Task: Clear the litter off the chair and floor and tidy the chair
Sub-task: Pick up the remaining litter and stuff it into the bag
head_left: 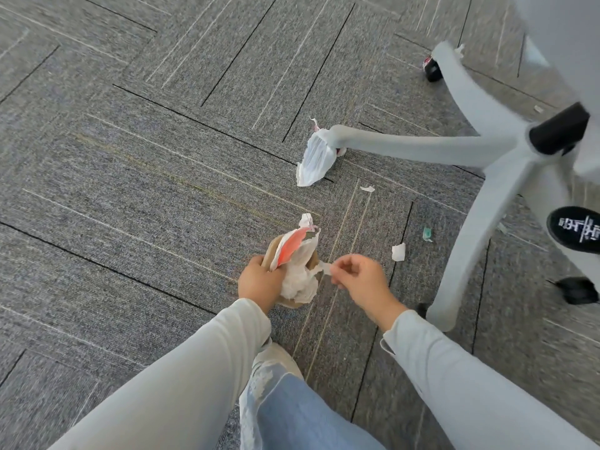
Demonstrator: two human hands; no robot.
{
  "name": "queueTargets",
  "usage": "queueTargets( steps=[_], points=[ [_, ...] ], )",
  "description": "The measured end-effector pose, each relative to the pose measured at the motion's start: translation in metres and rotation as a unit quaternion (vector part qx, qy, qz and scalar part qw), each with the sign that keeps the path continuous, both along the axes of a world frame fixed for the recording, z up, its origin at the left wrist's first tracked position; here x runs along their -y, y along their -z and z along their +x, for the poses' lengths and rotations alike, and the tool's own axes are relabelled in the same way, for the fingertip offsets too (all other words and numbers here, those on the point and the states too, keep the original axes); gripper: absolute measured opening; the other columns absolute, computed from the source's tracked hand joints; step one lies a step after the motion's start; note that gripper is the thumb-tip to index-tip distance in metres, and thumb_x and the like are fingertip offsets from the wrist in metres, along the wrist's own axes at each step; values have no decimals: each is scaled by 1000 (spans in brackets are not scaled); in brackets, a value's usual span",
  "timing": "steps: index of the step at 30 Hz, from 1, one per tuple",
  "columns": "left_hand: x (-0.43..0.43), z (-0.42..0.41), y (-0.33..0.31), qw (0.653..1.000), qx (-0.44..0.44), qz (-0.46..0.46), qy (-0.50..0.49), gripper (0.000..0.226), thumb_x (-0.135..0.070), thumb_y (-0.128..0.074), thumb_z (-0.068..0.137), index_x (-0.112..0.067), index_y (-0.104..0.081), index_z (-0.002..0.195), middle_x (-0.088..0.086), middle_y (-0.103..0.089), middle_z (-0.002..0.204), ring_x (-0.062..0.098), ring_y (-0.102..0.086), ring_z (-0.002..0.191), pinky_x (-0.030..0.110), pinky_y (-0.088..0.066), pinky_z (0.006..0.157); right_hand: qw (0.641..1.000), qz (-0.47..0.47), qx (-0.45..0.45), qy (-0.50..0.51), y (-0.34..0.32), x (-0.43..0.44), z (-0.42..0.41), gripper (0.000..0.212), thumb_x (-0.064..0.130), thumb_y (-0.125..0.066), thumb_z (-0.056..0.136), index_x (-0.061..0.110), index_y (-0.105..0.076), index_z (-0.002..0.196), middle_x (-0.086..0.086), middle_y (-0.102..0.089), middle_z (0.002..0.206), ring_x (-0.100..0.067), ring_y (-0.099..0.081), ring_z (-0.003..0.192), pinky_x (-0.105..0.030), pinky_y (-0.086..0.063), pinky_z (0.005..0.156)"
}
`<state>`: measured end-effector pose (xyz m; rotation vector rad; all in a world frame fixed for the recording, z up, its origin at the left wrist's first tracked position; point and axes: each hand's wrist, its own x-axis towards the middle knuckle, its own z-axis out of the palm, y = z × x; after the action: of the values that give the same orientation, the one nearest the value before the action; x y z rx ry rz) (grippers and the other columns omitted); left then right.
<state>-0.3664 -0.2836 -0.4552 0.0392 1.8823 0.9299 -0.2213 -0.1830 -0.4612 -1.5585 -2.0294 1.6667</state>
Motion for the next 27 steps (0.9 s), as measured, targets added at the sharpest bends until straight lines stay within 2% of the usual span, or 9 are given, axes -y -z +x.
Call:
queueTargets(
  steps=[2, 5, 8, 12, 14, 16, 19, 22, 27],
  points=[
    [-6, 9, -4, 998, 53, 33, 8, 18, -25, -64, 84, -18, -56, 98, 13, -69, 101, 33, -68, 89, 52, -56, 79, 999, 5, -42, -16, -10, -9, -6, 10, 11, -69, 76, 21, -66, 73, 6, -65, 71, -3, -59, 63, -13, -47, 57],
    [-17, 22, -10, 989, 116, 86, 29, 35, -32, -67, 81, -9, -59, 107, 15, -70, 103, 32, -69, 92, 53, -56, 79, 987, 126, 54, -89, -12, -10, -18, 9, 19, -73, 72, 27, -69, 72, 13, -55, 78, -6, -53, 73, -19, -42, 68],
    [-24, 27, -5, 991, 112, 72, 29, 37, -15, -73, 76, -7, -59, 109, 18, -69, 103, 34, -68, 91, 50, -57, 78, 970, 206, 101, -78, -14, -11, -20, 8, 23, -71, 75, 22, -72, 83, 8, -50, 78, -13, -51, 76, -27, -43, 70],
    [-30, 27, 6, 992, 113, 58, 1, 34, 4, -67, 75, -5, -61, 107, 18, -70, 98, 26, -66, 75, 31, -58, 54, 960, 227, 43, -156, -17, -18, -6, 18, 20, -65, 81, 14, -70, 97, 0, -57, 84, -14, -51, 80, -22, -41, 71],
    [-32, 25, 11, 995, 86, 40, -18, 31, 2, -65, 76, -6, -60, 106, 16, -69, 96, 30, -68, 81, 41, -60, 66, 961, 247, 20, -120, -15, -30, 6, 20, 13, -57, 86, 11, -67, 103, 0, -55, 85, -9, -49, 76, -17, -38, 69],
    [-33, 21, 14, 999, 43, 24, -16, 29, -2, -65, 75, -13, -59, 101, 13, -69, 91, 32, -68, 83, 49, -58, 75, 957, 271, 106, -14, -3, -58, 22, 26, 8, -47, 91, 8, -58, 114, -9, -55, 110, -18, -53, 99, -28, -42, 84],
    [-37, 11, 13, 1000, 11, 21, 3, 28, -3, -61, 76, -13, -59, 102, 9, -68, 84, 31, -67, 79, 46, -58, 73, 936, 162, 310, 37, 18, -107, 44, 47, 8, -40, 92, 7, -28, 138, -23, -17, 148, -35, -19, 136, -43, -22, 110],
    [-39, 5, 10, 999, 21, 27, 2, 31, -4, -60, 76, -11, -59, 106, 12, -67, 89, 32, -66, 83, 48, -58, 76, 916, 80, 392, 3, 31, -134, 51, 56, 11, -38, 92, 11, -15, 143, -29, -1, 148, -41, -13, 136, -45, -20, 111],
    [-44, 6, 11, 999, 41, 32, -2, 26, -4, -63, 76, -19, -56, 96, 10, -67, 92, 32, -66, 88, 49, -57, 80, 907, 158, 390, 23, 37, -128, 50, 48, 4, -43, 89, -7, -29, 133, -22, -24, 147, -35, -29, 132, -39, -27, 107]
  ],
)
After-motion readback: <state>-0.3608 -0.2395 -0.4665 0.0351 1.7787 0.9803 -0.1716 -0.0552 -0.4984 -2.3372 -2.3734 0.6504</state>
